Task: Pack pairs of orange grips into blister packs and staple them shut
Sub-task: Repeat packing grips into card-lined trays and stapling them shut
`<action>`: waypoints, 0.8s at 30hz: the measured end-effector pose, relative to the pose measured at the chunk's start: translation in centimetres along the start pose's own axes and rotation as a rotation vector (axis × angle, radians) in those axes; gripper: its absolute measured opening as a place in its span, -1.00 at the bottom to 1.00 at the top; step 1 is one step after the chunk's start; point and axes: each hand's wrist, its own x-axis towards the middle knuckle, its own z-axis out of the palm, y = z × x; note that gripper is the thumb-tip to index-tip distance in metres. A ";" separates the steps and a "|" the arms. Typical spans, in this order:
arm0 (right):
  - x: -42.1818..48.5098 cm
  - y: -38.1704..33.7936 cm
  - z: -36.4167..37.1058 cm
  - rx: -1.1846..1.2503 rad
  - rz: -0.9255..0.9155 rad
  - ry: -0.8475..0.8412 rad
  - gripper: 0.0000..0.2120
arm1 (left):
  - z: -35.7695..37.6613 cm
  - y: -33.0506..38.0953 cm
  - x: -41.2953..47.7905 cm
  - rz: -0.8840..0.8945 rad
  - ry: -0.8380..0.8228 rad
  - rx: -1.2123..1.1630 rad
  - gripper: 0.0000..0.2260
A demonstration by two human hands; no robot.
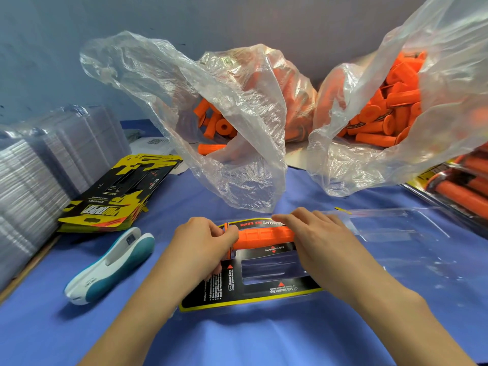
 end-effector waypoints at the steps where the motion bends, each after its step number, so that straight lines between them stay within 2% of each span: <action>1: 0.0 0.0 0.0 0.005 -0.003 -0.004 -0.45 | 0.0 0.0 0.0 0.008 0.013 0.031 -0.54; 7: -0.2 -0.1 0.1 -0.018 -0.023 0.029 -0.72 | 0.2 -0.1 0.0 0.036 0.070 0.097 -0.53; 12: -0.6 0.0 -0.1 -0.090 0.026 -0.002 -0.64 | 0.1 -0.5 -0.4 0.076 0.121 0.247 -0.63; 14: -0.5 -0.1 -0.1 -0.084 0.032 -0.005 -0.60 | 0.2 -0.6 -0.6 0.176 0.148 0.298 -0.63; 16: -0.3 -0.3 -0.3 -0.028 0.027 0.005 -0.57 | 0.5 -0.8 -0.8 0.399 0.153 0.306 -0.53; 19: 0.2 -0.5 -0.3 0.049 -0.015 -0.014 -0.53 | 0.6 -0.7 -1.0 0.681 0.061 0.272 -0.39; 21: 0.6 -0.6 -0.1 0.115 -0.051 -0.041 -0.52 | 0.9 -1.1 -1.0 0.753 0.014 0.249 -0.39; 24: 0.7 -0.5 0.6 0.152 -0.071 -0.106 -0.48 | 1.3 -1.7 -0.8 0.746 -0.042 0.185 -0.42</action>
